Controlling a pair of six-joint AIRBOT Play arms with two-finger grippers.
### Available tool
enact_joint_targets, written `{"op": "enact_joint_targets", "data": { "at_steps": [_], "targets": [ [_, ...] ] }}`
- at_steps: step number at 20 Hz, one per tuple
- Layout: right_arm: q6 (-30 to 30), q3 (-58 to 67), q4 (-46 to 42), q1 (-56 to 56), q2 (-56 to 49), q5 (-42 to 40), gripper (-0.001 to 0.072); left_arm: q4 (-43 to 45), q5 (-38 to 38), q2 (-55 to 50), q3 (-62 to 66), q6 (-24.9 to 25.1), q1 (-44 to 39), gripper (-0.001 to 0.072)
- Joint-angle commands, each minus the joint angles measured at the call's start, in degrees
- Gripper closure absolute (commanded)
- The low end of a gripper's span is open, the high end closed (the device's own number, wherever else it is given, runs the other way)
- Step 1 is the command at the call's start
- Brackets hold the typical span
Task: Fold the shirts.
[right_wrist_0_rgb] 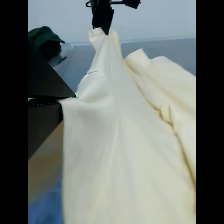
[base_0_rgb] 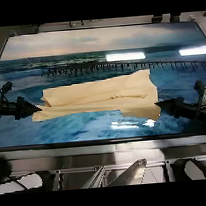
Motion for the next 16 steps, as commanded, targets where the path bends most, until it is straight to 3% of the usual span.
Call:
{"op": "enact_joint_targets", "data": {
  "at_steps": [1,4,10,16],
  "targets": [
    [-1.9,0.07,-0.7,-2.25,4.31,2.58,0.0691,0.02,0.59,1.68,-2.19,1.01,1.81,0.0685],
    [-4.5,0.07,-0.28,-1.97,4.0,-3.45,0.0691,-0.11,-0.85,1.51,-1.97,0.96,1.86,0.0685],
    [-18.1,3.1,11.43,6.78,-8.63,-15.93,0.0691,-0.11,-1.01,-5.4,6.47,-1.36,-3.37,0.0685],
    [-19.85,16.59,9.11,14.95,-27.23,-23.08,0.0691,0.07,-0.94,-14.73,16.59,-5.57,-8.26,0.0686]
  ]
}}
